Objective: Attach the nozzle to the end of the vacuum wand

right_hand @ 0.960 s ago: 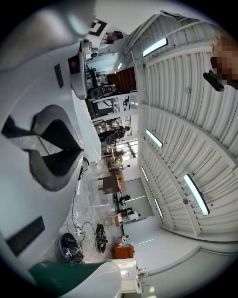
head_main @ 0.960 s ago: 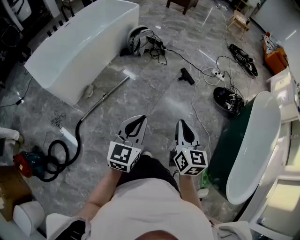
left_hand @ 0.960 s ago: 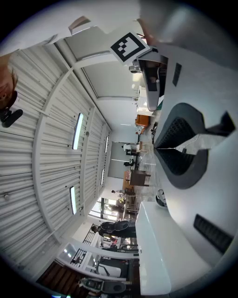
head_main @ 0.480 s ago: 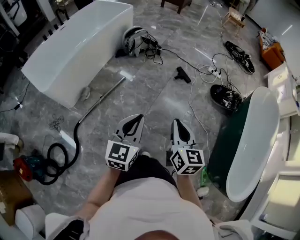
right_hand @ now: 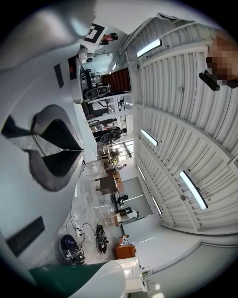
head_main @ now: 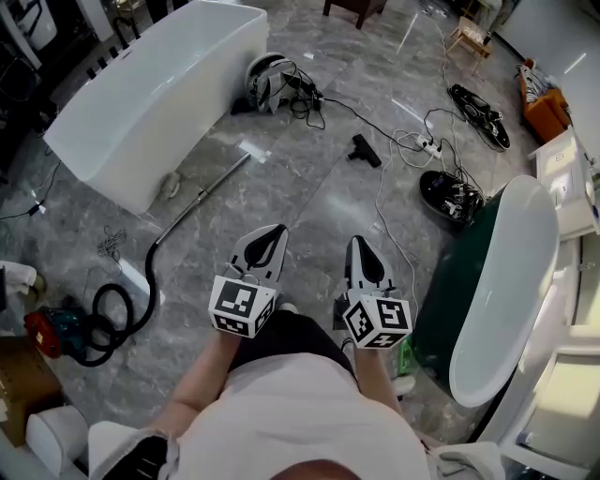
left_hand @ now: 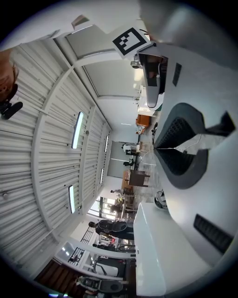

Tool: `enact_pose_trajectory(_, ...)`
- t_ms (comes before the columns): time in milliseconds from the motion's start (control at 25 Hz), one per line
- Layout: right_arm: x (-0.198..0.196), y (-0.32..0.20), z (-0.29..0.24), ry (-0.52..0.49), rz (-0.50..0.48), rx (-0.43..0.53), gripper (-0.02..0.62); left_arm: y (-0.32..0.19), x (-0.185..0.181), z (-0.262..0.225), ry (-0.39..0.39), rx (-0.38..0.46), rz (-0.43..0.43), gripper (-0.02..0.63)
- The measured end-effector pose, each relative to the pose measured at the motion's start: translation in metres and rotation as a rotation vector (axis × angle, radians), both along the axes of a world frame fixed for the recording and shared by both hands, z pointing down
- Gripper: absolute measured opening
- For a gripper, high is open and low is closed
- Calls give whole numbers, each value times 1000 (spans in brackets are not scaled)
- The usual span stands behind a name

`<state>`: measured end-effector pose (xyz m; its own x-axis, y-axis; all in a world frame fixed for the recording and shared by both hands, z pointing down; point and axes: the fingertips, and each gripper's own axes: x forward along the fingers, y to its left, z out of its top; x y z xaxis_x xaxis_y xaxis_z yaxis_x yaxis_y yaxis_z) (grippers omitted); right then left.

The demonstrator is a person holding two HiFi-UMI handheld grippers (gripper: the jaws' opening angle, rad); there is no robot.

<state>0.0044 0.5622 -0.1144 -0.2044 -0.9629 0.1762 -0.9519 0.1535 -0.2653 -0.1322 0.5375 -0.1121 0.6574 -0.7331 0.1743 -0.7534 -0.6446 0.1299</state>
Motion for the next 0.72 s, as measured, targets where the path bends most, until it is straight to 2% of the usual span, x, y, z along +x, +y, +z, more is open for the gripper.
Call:
enact_pose_trajectory(400, 22, 11, 13, 3, -1, 9, 15, 9, 7, 15, 17, -7, -65, 11)
enact_pose_trajectory(720, 37, -1, 11, 21, 17, 22, 15, 1, 11, 20, 7, -6, -69, 11)
